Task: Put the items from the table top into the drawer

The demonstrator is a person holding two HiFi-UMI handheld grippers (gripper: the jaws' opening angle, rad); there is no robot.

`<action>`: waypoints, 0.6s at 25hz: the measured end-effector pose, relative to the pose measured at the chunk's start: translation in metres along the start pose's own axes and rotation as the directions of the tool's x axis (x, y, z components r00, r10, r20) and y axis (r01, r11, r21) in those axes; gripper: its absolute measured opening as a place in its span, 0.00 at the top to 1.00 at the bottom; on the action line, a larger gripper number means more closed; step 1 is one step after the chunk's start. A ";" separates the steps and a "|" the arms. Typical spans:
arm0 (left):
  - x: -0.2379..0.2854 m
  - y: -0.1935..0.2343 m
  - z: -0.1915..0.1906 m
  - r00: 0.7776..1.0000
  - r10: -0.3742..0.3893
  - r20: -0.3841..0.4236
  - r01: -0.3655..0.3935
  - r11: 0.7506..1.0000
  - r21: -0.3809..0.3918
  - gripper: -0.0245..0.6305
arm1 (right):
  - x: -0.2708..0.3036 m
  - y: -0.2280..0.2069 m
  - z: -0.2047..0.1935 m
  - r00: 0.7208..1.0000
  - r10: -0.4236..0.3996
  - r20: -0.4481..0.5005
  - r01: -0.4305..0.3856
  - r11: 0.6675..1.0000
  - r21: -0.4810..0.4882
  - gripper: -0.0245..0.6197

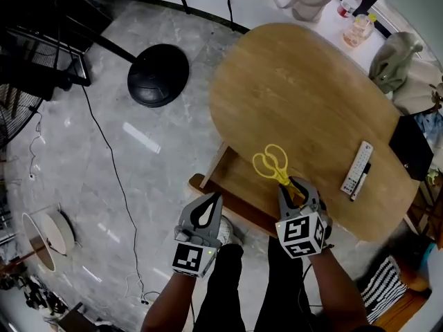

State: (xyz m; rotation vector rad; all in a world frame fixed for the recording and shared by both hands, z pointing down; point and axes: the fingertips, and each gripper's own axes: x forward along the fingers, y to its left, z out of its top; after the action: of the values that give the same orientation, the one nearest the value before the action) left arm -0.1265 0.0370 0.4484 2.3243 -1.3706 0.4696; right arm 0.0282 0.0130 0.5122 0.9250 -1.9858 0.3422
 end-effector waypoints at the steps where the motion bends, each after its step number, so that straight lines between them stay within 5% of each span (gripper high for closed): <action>1: -0.007 0.005 -0.006 1.000 0.003 0.001 -0.003 1.000 -0.007 0.93 | 0.004 0.013 0.001 1.000 0.007 0.001 -0.007 1.000 -0.003 0.80; 8: -0.053 0.024 -0.040 1.000 -0.002 -0.009 0.001 0.998 -0.062 0.93 | 0.037 0.093 -0.008 0.998 0.054 -0.036 -0.055 0.998 -0.029 0.80; 15: -0.079 0.033 -0.079 1.000 -0.011 -0.029 0.010 0.998 -0.056 0.93 | 0.100 0.117 -0.069 0.985 0.052 -0.167 -0.069 0.993 -0.093 0.80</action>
State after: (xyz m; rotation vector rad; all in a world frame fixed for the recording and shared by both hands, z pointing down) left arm -0.1985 0.1207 0.4850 2.2701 -1.3402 0.4552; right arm -0.0463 0.0830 0.6459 0.7514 -1.8648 0.3407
